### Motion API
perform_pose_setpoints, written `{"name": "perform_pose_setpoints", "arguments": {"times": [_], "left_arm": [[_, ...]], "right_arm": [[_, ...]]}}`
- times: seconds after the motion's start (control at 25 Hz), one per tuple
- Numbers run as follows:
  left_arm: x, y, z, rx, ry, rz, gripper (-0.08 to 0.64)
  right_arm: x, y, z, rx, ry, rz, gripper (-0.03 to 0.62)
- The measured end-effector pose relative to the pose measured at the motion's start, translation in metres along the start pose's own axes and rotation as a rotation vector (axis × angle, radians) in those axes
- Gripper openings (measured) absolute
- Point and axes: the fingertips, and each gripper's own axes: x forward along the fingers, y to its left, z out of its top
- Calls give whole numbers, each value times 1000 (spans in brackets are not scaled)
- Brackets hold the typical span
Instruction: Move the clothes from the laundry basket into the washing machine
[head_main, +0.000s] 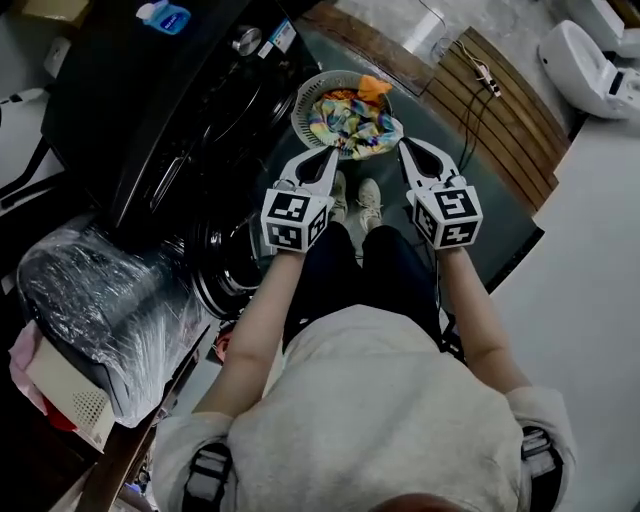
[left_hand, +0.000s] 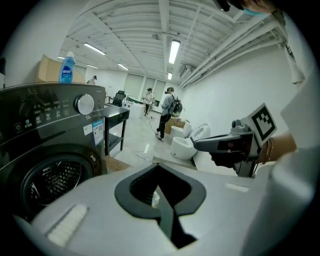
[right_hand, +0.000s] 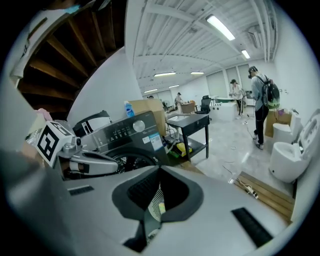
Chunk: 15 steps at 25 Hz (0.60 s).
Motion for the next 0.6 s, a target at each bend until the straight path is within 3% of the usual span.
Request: {"name": "perform_pose_setpoints", "arguments": {"times": [0.28,0.6], "left_arm": [[38,29,-55,46,115,-47,6],[95,78,-133,66,159,-64,6]], "right_arm": [[43,-22,-68,10,101,-51,-11],[114,-57,-183,48,194,-101,-9]]}}
